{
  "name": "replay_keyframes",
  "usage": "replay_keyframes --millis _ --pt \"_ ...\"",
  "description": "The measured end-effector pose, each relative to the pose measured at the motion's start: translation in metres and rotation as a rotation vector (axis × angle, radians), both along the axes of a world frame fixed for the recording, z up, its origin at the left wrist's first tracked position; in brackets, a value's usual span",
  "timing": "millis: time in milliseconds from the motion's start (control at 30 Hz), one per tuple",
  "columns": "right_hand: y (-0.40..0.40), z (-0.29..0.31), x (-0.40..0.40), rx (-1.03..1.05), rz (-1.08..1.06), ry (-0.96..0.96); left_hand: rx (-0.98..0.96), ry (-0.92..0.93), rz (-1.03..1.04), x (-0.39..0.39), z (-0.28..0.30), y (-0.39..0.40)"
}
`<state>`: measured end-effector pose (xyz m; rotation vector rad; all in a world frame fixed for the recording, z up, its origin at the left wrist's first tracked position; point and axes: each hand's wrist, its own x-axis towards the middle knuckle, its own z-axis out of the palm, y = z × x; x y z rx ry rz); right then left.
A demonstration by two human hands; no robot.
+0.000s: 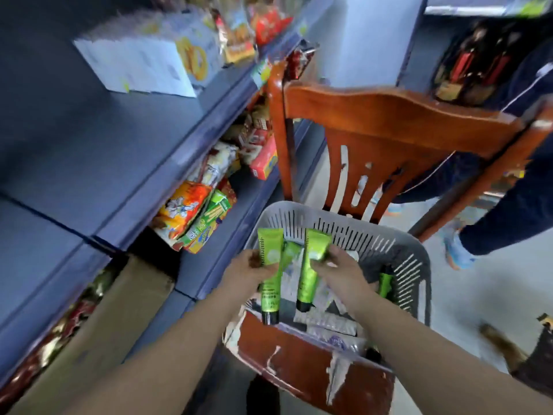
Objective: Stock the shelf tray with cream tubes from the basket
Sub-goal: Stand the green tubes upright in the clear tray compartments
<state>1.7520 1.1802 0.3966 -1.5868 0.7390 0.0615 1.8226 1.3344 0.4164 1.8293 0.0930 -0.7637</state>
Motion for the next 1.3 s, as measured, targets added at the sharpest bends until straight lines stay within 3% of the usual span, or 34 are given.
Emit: replay_keyframes --millis 333,633,933,1300 --pt "0.122 0.232 0.0 0.061 0.391 -0.436 -0.012 -0.426 0.2 -0.062 0.253 0.146" --pt "0.259 0.415 -0.027 0.321 0.709 -0.732 -0.07 -0.722 0.501 -0.157 0.427 0.276" --pt "0.369 0.524 -0.073 0.402 0.949 -0.945 -0.016 -0.949 0.595 -0.239 0.514 0.37" --pt "0.482 0.568 -0.108 0.447 1.096 -1.03 0.027 -1.03 0.717 -0.297 0.549 0.471"
